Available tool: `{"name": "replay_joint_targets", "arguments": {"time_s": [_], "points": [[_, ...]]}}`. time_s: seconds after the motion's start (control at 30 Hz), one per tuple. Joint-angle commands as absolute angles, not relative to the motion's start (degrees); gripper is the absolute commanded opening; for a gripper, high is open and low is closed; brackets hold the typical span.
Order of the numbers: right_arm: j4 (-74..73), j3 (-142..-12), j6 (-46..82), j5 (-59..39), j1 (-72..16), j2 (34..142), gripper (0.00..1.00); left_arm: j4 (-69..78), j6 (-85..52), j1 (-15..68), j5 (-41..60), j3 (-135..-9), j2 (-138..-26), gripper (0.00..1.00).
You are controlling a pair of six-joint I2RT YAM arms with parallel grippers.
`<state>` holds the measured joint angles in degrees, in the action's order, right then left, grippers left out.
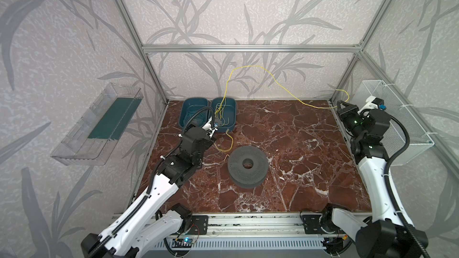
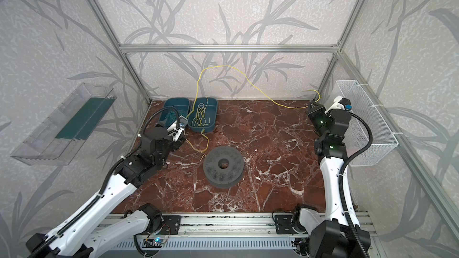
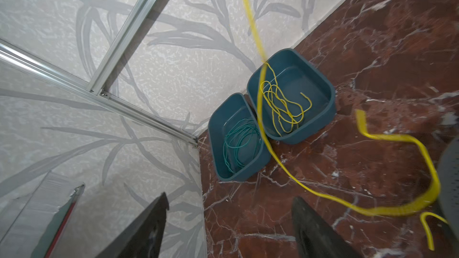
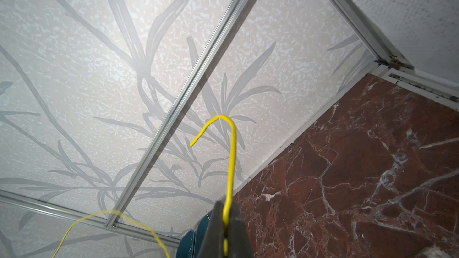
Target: Wrap the cables
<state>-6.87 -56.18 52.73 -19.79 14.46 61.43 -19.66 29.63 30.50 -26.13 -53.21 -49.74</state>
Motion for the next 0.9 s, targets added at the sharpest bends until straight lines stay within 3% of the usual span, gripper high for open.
{"name": "replay_joint_targets", "arguments": {"time_s": [0.0,0.23,0.37,0.53,0.63,0.87], "points": [[-9.88,-57.1,47.63,-21.98,12.71,60.86,0.0,-24.2,22.51,30.61,-20.22,-58.62,-45.11,0.8],[-6.28,-59.08,35.19,-21.77,3.21,59.92,0.0,-28.4,13.68,31.21,-13.47,-73.8,-50.75,0.65],[-5.17,-59.26,33.79,-19.91,0.02,59.24,0.0,-28.18,10.88,35.32,-8.83,-79.46,-57.91,0.66],[-6.57,-57.7,32.84,-20.73,-4.15,58.77,0.0,-17.77,10.95,44.0,-5.91,-80.75,-67.96,0.72],[-11.96,-54.12,28.93,-23.27,-7.94,57.24,0.0,-10.38,5.38,44.09,-2.32,-82.51,-73.71,0.76],[-17.38,-46.46,18.94,-22.09,-15.73,53.08,0.0,-8.57,-7.58,43.62,9.96,-93.41,-84.06,0.78]]}}
